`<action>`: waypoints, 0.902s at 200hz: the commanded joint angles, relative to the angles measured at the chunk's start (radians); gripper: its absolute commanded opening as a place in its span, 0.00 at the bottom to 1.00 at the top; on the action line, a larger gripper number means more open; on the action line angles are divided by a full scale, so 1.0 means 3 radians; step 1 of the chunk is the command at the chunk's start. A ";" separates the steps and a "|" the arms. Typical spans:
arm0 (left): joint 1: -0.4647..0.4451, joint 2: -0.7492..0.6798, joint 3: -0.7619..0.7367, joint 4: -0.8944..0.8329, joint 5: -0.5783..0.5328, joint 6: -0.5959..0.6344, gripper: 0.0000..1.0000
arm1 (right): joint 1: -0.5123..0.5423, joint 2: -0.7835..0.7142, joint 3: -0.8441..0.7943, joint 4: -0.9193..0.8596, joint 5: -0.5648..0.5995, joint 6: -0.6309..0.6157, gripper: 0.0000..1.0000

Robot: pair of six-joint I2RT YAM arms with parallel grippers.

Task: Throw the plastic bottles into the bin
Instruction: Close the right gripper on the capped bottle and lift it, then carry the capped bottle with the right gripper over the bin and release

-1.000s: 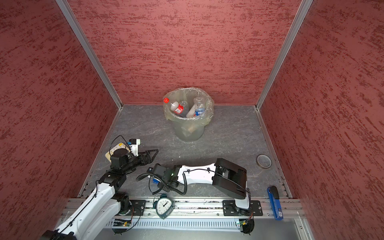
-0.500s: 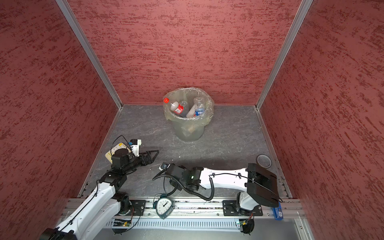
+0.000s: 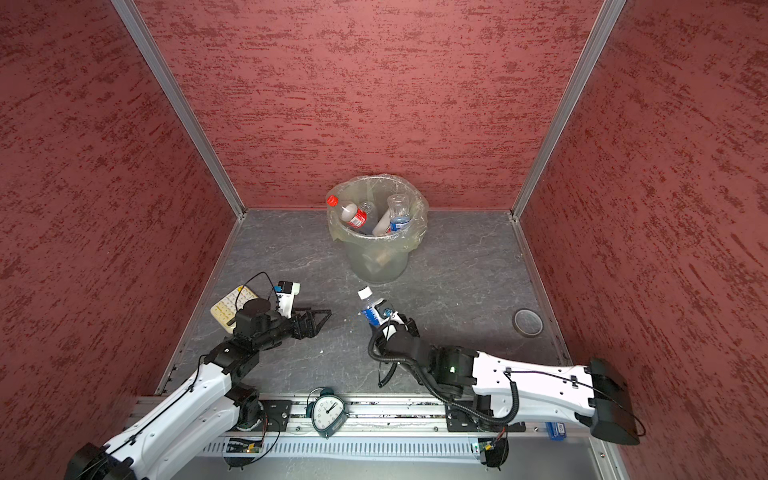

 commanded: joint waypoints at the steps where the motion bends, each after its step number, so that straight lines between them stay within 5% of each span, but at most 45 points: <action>1: -0.0040 -0.0041 0.0074 -0.0038 -0.0078 0.0102 0.99 | 0.0007 -0.0315 -0.0069 0.0276 0.0512 0.0054 0.32; 69: -0.0056 0.0009 0.0075 -0.0004 -0.0055 0.0093 0.99 | -0.0161 -0.0156 0.0802 0.0843 0.0726 -0.0955 0.30; 114: -0.0046 0.0051 0.0081 0.0037 -0.0047 0.0093 1.00 | -0.1165 0.0977 0.2449 0.0671 -0.0226 -0.1199 0.32; 131: -0.0028 0.0079 0.0086 0.0050 -0.0029 0.0088 0.99 | -0.1583 0.1555 0.3123 0.0441 -0.0656 -0.1044 0.50; 148: 0.0004 0.0100 0.0082 0.0052 0.0013 0.0078 0.99 | -0.1884 0.2137 0.3680 0.0241 -0.0938 -0.0973 0.81; 169: 0.0050 0.0095 0.0072 0.0063 0.0063 0.0059 0.99 | -0.2128 0.2527 0.4070 0.0112 -0.0906 -0.0909 0.98; 180: 0.0071 0.0088 0.0066 0.0063 0.0092 0.0048 1.00 | -0.2162 0.2549 0.4106 0.0110 -0.0763 -0.0925 0.99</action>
